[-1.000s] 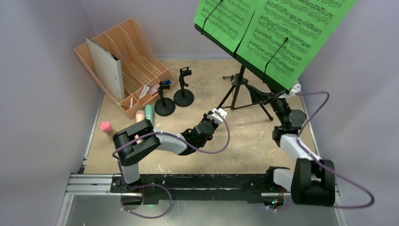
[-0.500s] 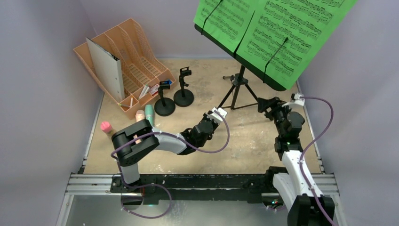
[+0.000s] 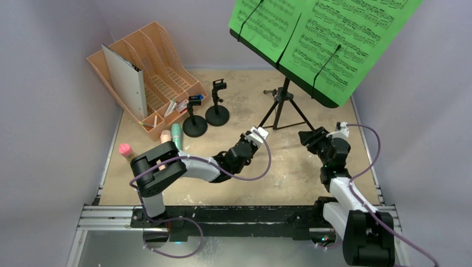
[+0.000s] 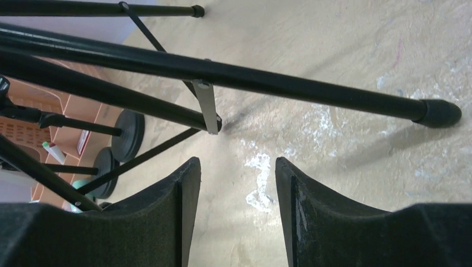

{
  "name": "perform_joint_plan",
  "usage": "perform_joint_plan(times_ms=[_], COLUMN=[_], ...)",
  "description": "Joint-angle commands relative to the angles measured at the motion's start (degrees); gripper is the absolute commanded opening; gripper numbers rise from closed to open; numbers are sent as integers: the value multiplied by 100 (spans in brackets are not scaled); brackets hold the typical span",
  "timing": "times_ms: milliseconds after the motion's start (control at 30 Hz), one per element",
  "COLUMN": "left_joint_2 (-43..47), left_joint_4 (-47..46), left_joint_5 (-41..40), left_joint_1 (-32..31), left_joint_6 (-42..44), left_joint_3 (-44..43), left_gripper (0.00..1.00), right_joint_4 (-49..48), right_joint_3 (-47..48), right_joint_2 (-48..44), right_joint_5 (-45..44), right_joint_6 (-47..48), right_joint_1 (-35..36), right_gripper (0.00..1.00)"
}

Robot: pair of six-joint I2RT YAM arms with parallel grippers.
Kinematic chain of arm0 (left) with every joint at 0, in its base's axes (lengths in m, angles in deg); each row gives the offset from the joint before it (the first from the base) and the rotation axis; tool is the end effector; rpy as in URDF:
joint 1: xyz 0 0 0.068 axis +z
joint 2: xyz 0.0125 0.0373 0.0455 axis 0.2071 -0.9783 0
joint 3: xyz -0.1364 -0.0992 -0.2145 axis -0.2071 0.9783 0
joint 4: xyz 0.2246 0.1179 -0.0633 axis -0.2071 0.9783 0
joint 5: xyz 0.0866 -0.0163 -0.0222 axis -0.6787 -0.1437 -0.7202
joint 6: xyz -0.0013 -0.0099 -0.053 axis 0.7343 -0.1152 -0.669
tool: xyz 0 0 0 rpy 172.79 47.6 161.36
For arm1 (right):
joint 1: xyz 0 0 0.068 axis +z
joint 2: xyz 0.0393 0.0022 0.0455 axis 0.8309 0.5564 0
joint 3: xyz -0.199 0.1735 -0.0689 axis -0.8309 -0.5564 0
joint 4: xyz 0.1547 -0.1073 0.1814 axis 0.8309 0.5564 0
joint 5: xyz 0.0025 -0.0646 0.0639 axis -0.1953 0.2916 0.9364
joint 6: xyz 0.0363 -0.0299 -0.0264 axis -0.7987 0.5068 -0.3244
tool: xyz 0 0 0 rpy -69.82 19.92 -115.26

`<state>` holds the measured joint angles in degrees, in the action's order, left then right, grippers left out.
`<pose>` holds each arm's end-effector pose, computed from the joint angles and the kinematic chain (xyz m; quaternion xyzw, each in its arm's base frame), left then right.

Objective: Pack up the instrument practice props
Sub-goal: Adjust the music stand at the center of the board.

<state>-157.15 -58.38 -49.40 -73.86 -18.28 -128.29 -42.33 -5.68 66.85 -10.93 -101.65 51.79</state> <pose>0.1882 -0.3100 0.1719 0.2513 0.7348 -0.0891 0.6237 0.1894 -0.0075 0.1898 0.2331 0.7265 0.2738 0.5856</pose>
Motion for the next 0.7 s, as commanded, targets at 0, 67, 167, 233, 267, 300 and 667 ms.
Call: perform_joint_plan(times_ms=[0, 67, 167, 233, 267, 300, 667], left_joint_2=[351, 363, 376, 392, 391, 394, 223], left_joint_4=[-194, -176, -175, -161, -152, -142, -141], left_joint_5=[34, 8, -15, -1, 15, 26, -244], left_joint_1=[-19, -15, -14, -18, -15, -22, -94], left_joint_6=[-103, -116, -122, -109, -120, -124, -805], left_joint_3=[-41, -27, 15, 30, 38, 52, -62], left_gripper=[2, 2, 2, 0, 0, 0, 0], right_joint_4=[-1219, -1552, -1937, -2090, -2143, -2179, -2487], right_joint_3=[172, 294, 454, 597, 683, 766, 1718], right_joint_2=[544, 899, 1360, 1630, 1778, 1908, 3238], right_joint_5=[57, 184, 189, 169, 157, 121, 391], right_joint_6=[-162, -191, -183, -104, -49, 21, 471], right_joint_1=[27, 27, 28, 28, 27, 30, 27], right_gripper=[54, 53, 52, 52, 51, 50, 45])
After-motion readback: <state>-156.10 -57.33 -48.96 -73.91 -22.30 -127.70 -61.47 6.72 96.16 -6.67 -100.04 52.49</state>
